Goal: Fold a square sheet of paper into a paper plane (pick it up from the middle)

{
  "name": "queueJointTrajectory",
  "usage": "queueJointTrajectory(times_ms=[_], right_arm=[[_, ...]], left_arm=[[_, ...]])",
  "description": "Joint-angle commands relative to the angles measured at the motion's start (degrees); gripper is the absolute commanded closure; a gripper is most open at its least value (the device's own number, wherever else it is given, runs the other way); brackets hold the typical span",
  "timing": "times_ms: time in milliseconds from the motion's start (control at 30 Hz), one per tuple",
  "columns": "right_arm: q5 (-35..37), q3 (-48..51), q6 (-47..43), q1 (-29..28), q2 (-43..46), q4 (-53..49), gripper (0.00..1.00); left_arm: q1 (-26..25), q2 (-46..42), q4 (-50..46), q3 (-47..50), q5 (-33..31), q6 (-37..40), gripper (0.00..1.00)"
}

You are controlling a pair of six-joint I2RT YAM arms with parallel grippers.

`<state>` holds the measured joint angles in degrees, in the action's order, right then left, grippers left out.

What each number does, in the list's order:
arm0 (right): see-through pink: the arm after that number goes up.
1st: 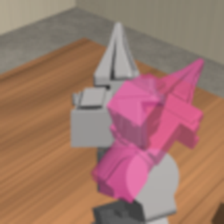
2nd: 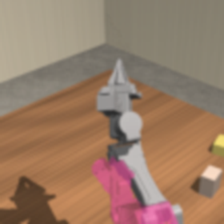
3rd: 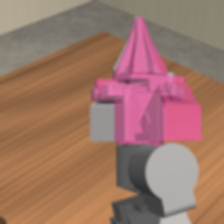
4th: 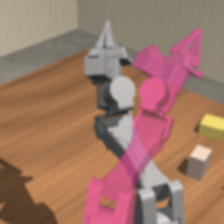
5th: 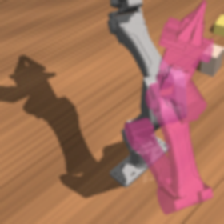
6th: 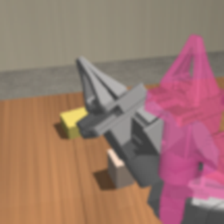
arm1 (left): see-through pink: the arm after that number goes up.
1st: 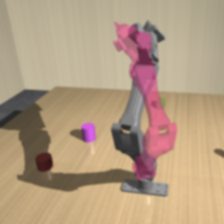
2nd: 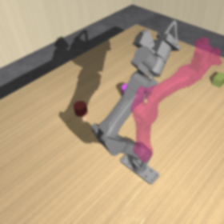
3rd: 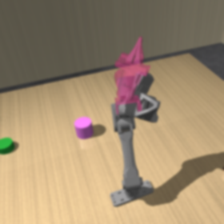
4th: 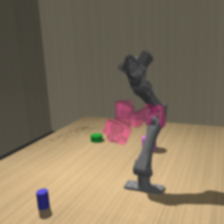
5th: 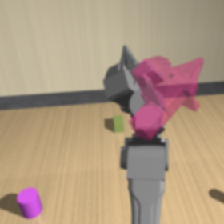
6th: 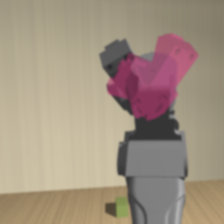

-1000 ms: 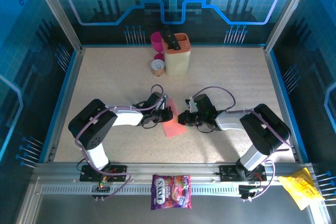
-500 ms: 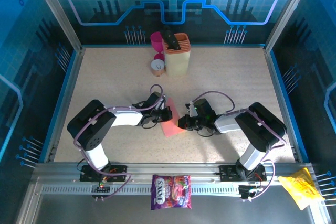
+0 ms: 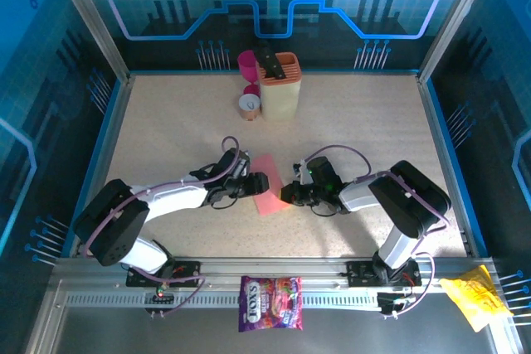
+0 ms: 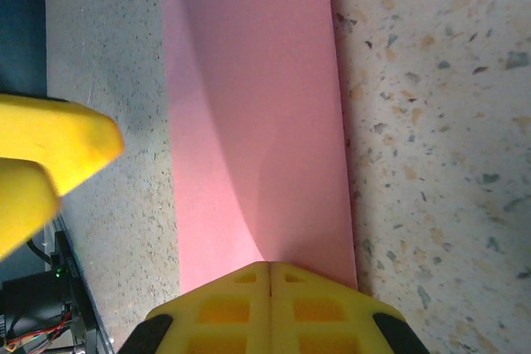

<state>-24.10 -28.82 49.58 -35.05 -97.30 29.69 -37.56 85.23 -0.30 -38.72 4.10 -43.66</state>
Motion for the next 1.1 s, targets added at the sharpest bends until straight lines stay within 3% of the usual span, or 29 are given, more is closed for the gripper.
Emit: queueJointTrajectory(times_ms=[0,500,1067], right_arm=[[2.48,1.83,0.30,-0.10,-3.48,-2.90,1.00],[2.57,2.05,0.67,-0.11,-3.36,-2.62,1.00],[2.35,2.28,0.87,-0.20,-4.23,-2.12,1.00]], left_arm=[[0.30,1.61,-0.81,0.07,-0.87,-1.27,0.40],[0.83,5.21,-0.94,-0.78,-3.38,-1.09,0.39],[0.89,7.05,2.29,-4.78,1.95,1.91,0.38]])
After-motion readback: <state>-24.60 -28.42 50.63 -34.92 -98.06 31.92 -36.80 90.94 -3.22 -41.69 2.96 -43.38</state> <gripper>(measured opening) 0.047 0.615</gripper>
